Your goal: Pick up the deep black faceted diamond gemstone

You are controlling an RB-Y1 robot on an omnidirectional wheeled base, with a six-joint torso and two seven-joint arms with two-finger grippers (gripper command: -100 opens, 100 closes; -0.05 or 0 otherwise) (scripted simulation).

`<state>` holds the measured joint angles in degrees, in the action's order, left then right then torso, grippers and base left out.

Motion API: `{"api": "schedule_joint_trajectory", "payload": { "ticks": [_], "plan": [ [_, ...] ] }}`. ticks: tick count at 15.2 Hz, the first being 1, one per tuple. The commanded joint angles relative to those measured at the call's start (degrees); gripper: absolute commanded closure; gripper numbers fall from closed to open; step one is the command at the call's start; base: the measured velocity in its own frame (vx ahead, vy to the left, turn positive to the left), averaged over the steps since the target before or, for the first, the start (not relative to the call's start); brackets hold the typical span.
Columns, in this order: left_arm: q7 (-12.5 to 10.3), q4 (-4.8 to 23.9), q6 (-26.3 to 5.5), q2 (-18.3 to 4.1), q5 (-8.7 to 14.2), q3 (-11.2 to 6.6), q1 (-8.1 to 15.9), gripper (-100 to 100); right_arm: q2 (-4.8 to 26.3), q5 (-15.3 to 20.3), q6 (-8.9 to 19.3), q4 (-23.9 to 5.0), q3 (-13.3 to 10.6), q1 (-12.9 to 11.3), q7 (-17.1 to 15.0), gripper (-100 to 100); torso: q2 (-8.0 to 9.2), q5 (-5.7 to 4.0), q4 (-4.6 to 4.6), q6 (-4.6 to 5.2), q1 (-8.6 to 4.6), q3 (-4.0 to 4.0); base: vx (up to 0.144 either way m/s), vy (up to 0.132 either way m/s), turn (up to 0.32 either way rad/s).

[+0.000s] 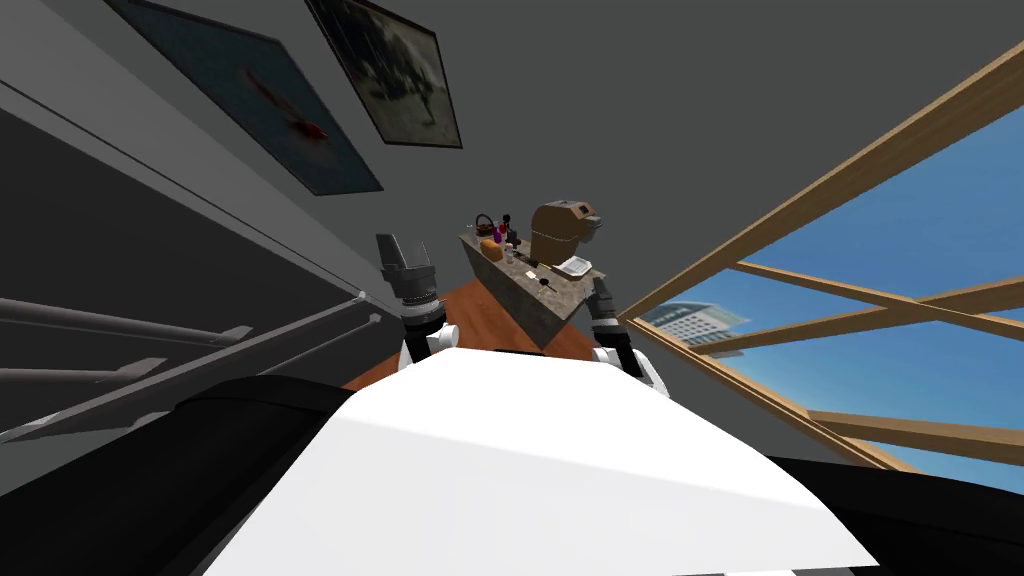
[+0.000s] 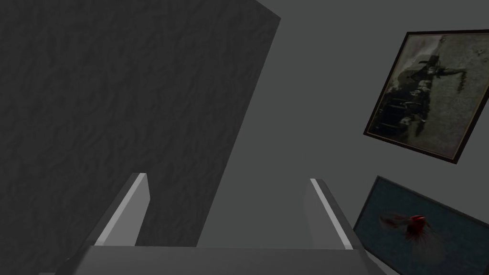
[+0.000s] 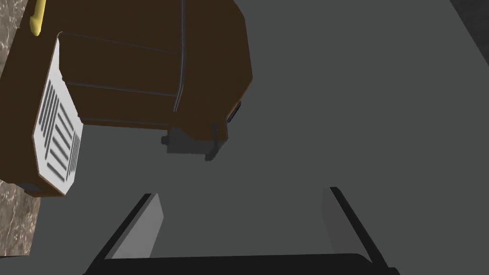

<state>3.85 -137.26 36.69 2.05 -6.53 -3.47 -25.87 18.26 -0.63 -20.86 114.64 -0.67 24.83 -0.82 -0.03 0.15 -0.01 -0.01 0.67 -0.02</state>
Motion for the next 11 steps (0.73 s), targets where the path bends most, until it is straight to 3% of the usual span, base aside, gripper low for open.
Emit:
{"api": "schedule_joint_trajectory", "payload": {
  "ticks": [1, 2, 4, 9, 10, 11],
  "plan": [
    [0.0, 0.0, 0.0, 0.0, 0.0, 0.00, 0.0, 0, 2.5, 1.2, 1.1, -2.9, 0.4, -0.4, 1.4, -100, 0.00, 0.00, 0.00, 0.00, 0.00, 0.00, 0.027, 0.151, 0.106],
    [0.0, 0.0, 0.0, 0.0, 0.0, 0.00, 0.0, 0, 2.5, 1.2, 1.1, -2.9, 0.4, -0.4, 1.4, -100, -0.03, -0.01, -0.01, -0.02, -0.01, -0.02, 0.018, 0.133, 0.094],
    [0.0, 0.0, 0.0, 0.0, 0.0, 0.00, 0.0, 0, 5.8, 3.0, 2.8, -7.0, 1.1, -1.1, 3.6, -100, -0.03, -0.02, -0.01, -0.01, -0.03, -0.02, 0.024, 0.175, 0.131],
    [0.0, 0.0, 0.0, 0.0, 0.0, 0.00, 0.0, 0, 10.1, 4.9, 4.7, -11.4, 1.7, -1.8, 5.9, -100, -0.08, 0.02, -0.02, -0.02, 0.08, -0.05, 0.034, 0.174, 0.104],
    [0.0, 0.0, 0.0, 0.0, 0.0, 0.00, 0.0, 0, 12.1, 5.8, 5.7, -13.6, 2.0, -2.2, 7.1, -100, -0.03, 0.02, -0.01, 0.00, 0.07, -0.02, 0.007, 0.177, 0.109],
    [0.0, 0.0, 0.0, 0.0, 0.0, 0.00, 0.0, 0, 12.1, 5.8, 5.7, -13.7, 2.0, -2.2, 7.1, -100, 0.01, 0.01, 0.00, -0.01, 0.09, 0.00, 0.007, 0.160, 0.096]
  ]
}}
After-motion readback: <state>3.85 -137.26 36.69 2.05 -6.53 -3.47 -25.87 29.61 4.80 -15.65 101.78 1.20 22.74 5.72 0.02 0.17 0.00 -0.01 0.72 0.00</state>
